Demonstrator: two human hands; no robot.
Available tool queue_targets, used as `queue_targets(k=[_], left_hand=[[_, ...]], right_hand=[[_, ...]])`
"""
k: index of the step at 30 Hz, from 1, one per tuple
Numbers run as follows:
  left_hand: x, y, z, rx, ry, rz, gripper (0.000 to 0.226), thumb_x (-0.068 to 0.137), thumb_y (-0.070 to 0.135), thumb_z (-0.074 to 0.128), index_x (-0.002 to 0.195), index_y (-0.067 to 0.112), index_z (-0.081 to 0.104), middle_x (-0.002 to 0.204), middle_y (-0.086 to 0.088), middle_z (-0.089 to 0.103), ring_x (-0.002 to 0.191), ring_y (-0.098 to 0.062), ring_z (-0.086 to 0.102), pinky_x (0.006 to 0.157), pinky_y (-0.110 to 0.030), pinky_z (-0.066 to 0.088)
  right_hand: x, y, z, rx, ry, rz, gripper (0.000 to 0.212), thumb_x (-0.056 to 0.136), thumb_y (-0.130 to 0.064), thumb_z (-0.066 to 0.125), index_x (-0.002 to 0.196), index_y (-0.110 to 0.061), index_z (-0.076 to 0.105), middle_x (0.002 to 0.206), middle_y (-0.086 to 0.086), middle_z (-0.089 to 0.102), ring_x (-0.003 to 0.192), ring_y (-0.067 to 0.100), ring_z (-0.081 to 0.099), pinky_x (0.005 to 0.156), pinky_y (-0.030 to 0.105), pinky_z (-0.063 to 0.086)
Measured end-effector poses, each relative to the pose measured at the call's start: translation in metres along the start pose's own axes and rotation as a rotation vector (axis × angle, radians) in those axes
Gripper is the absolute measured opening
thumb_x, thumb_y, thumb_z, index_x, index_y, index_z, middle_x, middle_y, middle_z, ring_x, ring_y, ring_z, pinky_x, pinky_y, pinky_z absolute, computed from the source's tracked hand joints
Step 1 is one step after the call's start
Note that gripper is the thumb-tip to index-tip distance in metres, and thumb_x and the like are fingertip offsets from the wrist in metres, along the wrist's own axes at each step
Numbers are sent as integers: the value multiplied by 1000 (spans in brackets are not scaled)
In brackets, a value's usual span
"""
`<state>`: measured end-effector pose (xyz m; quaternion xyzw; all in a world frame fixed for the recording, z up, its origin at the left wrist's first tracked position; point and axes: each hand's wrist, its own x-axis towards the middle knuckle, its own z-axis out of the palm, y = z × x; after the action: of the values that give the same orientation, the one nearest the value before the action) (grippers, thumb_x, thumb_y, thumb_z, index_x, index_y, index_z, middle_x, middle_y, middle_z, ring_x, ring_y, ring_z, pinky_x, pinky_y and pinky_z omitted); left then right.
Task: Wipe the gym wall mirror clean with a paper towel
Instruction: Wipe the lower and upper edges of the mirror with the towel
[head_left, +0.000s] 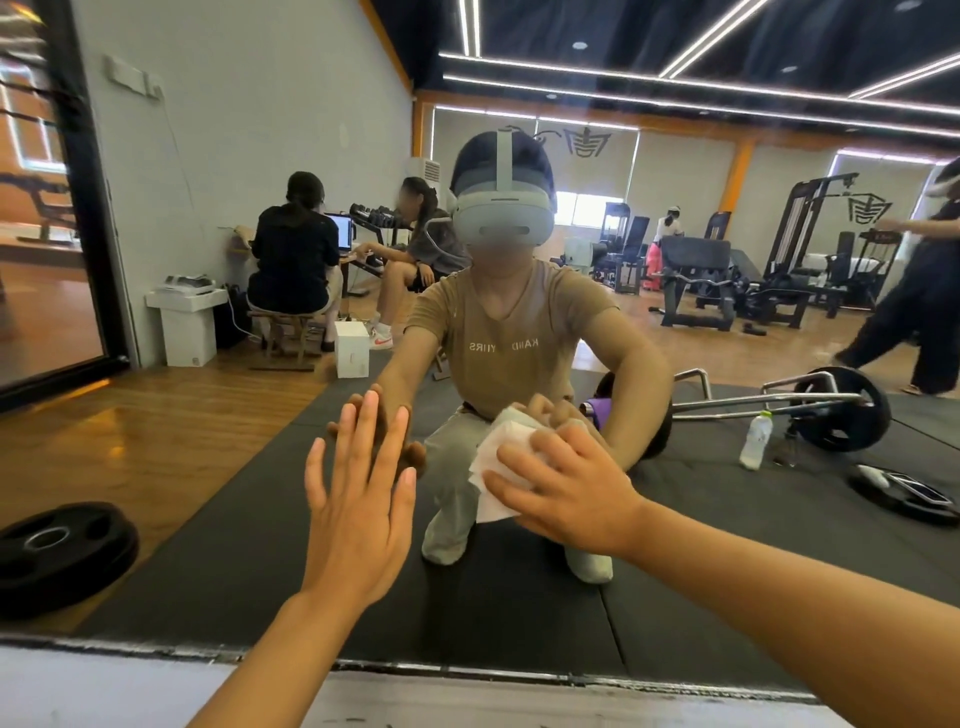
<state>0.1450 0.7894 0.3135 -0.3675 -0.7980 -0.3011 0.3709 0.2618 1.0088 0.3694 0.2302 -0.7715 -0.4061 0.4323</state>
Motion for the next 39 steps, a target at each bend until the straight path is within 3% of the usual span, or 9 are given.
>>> queue_targets(k=[7, 12, 16, 25, 28, 30, 34, 36, 39], left_hand=[[0, -10, 0, 35, -22, 58, 60, 104, 32, 29, 161, 19, 14, 169, -3, -2, 155, -21, 0, 124, -36, -5], [0, -13, 2, 24, -10, 69, 60, 104, 31, 29, 161, 22, 11, 169, -2, -1, 155, -21, 2, 125, -37, -3], [-1, -9, 4, -16, 2, 57, 60, 105, 33, 28, 161, 23, 10, 169, -2, 0, 155, -21, 1, 125, -39, -2], [-2, -6, 5, -44, 16, 53, 58, 106, 32, 27, 160, 20, 12, 169, -3, 2, 155, -21, 0, 124, -38, -5], [-3, -11, 4, -33, -1, 77, 57, 105, 30, 28, 159, 18, 14, 169, -3, 3, 155, -21, 2, 125, -40, -2], [-5, -18, 2, -12, -16, 99, 57, 105, 29, 29, 159, 17, 16, 169, -3, 4, 155, -21, 4, 125, -40, -1], [-10, -31, -1, 16, -45, 104, 59, 105, 31, 28, 161, 17, 13, 169, -1, 5, 155, -18, 7, 125, -36, 0], [-10, -35, -1, 26, -49, 111, 60, 105, 32, 28, 161, 17, 12, 169, -1, 7, 155, -17, 8, 125, -37, 2], [-9, -37, 0, 25, -34, 114, 62, 105, 32, 28, 161, 18, 8, 169, -1, 6, 155, -16, 9, 125, -38, 5]], right_hand=[[21, 29, -5, -106, 106, -101, 19, 97, -9, 49, 109, -18, 60, 121, 7, 47, 94, 26, 47, 84, 41, 37], [93, 91, -16, -168, 358, 441, 24, 91, -21, 59, 114, -19, 52, 123, 8, 47, 105, 28, 42, 92, 41, 28], [115, 80, -9, -74, 393, 598, 31, 92, -30, 58, 119, -18, 49, 123, 14, 56, 109, 30, 40, 86, 42, 33], [91, -1, 8, -67, 178, 437, 50, 89, -38, 58, 131, -15, 44, 128, 13, 36, 109, 33, 38, 83, 45, 33], [69, -26, 9, -124, 16, 232, 58, 99, -53, 36, 141, -13, 42, 133, 11, 37, 112, 29, 39, 88, 44, 33], [66, -18, 7, -138, 8, 156, 54, 103, -47, 26, 143, -13, 40, 134, 10, 38, 110, 27, 39, 87, 41, 33], [73, 17, 10, -236, 86, -72, 46, 90, -19, 45, 136, -16, 41, 130, 9, 37, 109, 26, 39, 90, 43, 35], [93, 42, 5, -254, 206, 47, 44, 88, -16, 55, 131, -16, 44, 127, 11, 38, 105, 29, 40, 90, 47, 36], [138, 85, -12, -183, 349, 495, 42, 89, -18, 59, 127, -20, 42, 121, 9, 32, 100, 27, 35, 83, 40, 29]])
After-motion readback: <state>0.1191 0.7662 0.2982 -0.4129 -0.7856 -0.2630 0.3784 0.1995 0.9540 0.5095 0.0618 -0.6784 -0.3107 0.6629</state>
